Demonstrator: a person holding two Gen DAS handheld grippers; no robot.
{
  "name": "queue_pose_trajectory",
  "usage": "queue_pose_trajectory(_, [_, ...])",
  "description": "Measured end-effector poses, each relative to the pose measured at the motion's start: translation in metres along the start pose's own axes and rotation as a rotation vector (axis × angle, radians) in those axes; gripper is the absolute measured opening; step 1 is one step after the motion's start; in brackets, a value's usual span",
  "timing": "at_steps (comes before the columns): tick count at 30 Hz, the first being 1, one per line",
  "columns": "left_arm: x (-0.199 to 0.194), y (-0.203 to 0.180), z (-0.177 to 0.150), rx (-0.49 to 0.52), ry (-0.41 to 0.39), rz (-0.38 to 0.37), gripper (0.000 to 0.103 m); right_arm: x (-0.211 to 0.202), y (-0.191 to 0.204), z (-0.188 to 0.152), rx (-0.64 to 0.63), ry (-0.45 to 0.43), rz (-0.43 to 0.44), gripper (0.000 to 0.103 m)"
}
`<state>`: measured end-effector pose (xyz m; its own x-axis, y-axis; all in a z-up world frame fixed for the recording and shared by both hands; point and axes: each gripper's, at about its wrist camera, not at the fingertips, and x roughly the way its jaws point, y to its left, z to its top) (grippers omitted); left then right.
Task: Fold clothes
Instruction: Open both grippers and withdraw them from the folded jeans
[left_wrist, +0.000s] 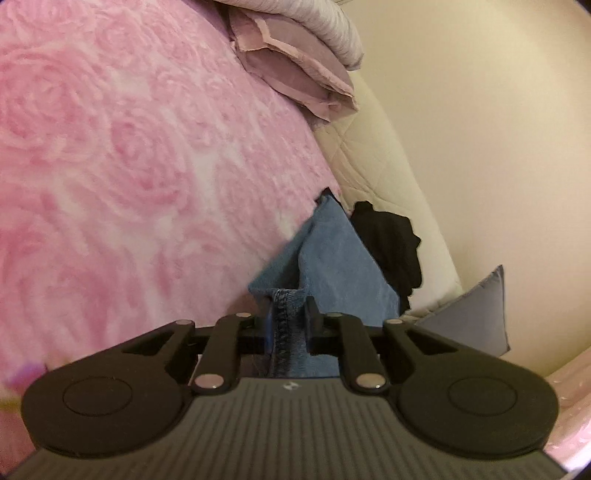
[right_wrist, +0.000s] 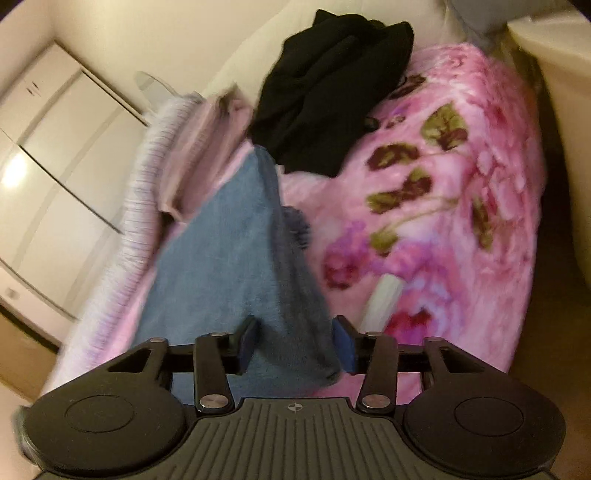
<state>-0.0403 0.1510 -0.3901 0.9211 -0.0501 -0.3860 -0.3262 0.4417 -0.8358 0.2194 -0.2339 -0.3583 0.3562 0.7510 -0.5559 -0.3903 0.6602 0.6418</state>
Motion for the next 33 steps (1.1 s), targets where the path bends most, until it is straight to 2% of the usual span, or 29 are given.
queue_pose_trajectory(3, [0.012,0.005,-0.003,0.016,-0.001,0.077,0.012,0.017,0.001,0.001,0.005,0.006,-0.033,0.037])
queue_pose_trajectory(7, [0.013,-0.028,-0.015,0.243,-0.03,0.244,0.017,0.02,0.0,0.0,0.027,0.018,-0.053,0.037])
queue_pose_trajectory(10, [0.004,-0.055,-0.018,0.43,-0.054,0.309,0.017,0.01,-0.001,0.008,0.044,0.068,-0.045,0.039])
queue_pose_trajectory(12, [-0.001,-0.067,-0.008,0.503,-0.085,0.336,0.016,0.001,0.004,0.02,0.007,0.086,-0.045,0.039])
queue_pose_trajectory(14, [-0.001,-0.072,0.007,0.491,-0.091,0.293,0.031,-0.009,0.011,0.033,-0.059,0.055,-0.056,0.04])
queue_pose_trajectory(15, [0.005,-0.074,0.015,0.465,-0.07,0.256,0.034,-0.011,0.014,0.041,-0.091,0.03,-0.052,0.04])
queue_pose_trajectory(18, [0.042,-0.073,0.042,0.342,0.035,0.13,0.037,-0.005,0.023,0.068,-0.157,-0.014,-0.023,0.041])
queue_pose_trajectory(20, [0.072,-0.068,0.057,0.252,0.094,0.079,0.037,0.006,0.029,0.085,-0.188,-0.025,-0.003,0.041])
queue_pose_trajectory(26, [0.133,-0.05,0.08,0.066,0.172,0.032,0.035,0.046,0.044,0.113,-0.278,0.004,0.035,0.039])
queue_pose_trajectory(30, [0.145,-0.046,0.083,0.03,0.193,-0.018,0.031,0.062,0.041,0.117,-0.28,0.038,0.03,0.019])
queue_pose_trajectory(32, [0.148,-0.048,0.085,0.041,0.197,-0.028,0.018,0.066,0.04,0.117,-0.285,0.044,0.041,0.015])
queue_pose_trajectory(33, [0.149,-0.049,0.086,0.047,0.198,-0.032,0.016,0.068,0.039,0.118,-0.284,0.046,0.042,0.012])
